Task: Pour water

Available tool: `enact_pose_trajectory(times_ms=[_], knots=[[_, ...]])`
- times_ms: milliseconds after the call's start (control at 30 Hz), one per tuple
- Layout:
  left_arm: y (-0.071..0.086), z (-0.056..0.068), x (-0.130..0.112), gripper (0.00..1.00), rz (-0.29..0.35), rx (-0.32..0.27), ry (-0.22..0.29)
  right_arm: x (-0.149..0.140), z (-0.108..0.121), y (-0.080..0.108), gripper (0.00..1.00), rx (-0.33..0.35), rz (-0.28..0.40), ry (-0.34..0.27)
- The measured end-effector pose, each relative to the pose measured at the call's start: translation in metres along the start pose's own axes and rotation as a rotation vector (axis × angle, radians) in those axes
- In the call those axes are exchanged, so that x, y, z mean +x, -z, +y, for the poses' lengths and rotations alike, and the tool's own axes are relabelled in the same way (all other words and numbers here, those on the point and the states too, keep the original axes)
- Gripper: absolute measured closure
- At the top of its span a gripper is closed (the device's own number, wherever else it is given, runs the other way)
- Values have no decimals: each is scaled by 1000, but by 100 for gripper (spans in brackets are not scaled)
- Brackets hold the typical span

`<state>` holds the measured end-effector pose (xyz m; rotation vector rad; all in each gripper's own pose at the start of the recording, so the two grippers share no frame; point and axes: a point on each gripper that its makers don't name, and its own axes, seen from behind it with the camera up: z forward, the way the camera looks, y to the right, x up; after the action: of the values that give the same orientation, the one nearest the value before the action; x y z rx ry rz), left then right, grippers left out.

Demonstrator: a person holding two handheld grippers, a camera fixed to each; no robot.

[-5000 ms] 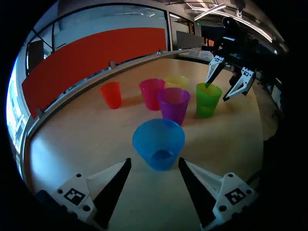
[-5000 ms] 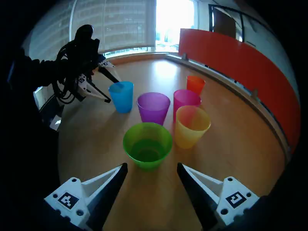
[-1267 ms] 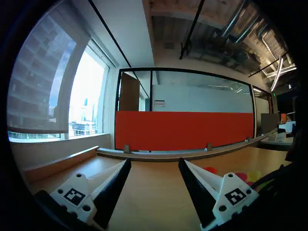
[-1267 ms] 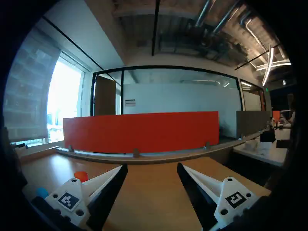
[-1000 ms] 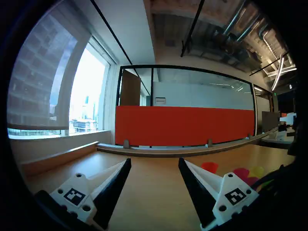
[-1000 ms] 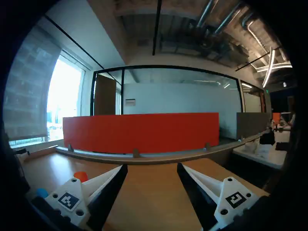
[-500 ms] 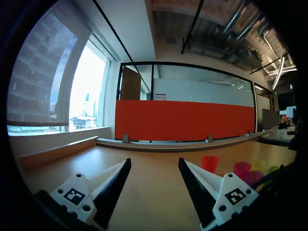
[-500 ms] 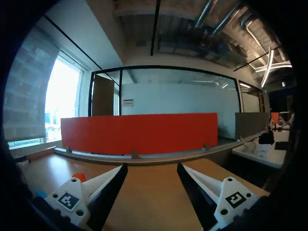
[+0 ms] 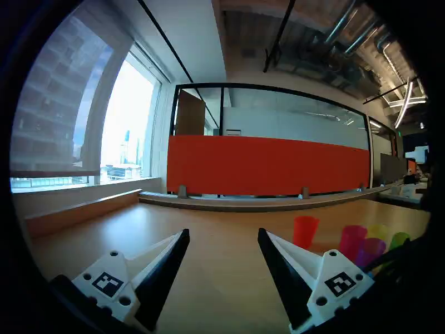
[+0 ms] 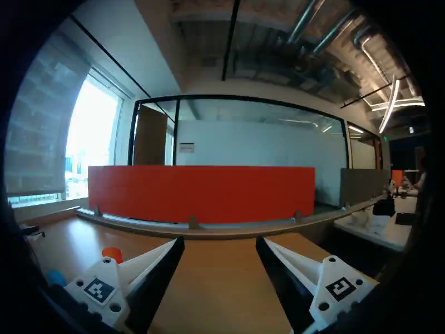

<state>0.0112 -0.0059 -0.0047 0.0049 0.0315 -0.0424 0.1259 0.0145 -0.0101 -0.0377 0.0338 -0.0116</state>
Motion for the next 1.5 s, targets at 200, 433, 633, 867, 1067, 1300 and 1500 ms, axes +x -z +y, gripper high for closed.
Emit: enact_pose_trajectory(times_ms=[200,433,633,867,1067,1300,1500], knots=[[-3,1,-10,9,-19,5,-31,-1,-1,-1,1,1,-1,-1],[-3,2,-10,9,-29,4,-39,-1,-3,-1,1,4,2,6],[-4,3,-10,9,-30,1,-41,1,-5,0,1,11,7,1],[-5,3,-10,9,-31,-1,-42,3,-6,1,0,14,11,5],[-4,3,-10,9,-31,0,-42,4,-5,0,1,15,13,8],[-5,4,-11,9,-31,0,-42,2,-7,-1,1,23,41,-2],[-4,4,-11,9,-31,0,-43,-18,-9,-3,0,38,36,-11]])
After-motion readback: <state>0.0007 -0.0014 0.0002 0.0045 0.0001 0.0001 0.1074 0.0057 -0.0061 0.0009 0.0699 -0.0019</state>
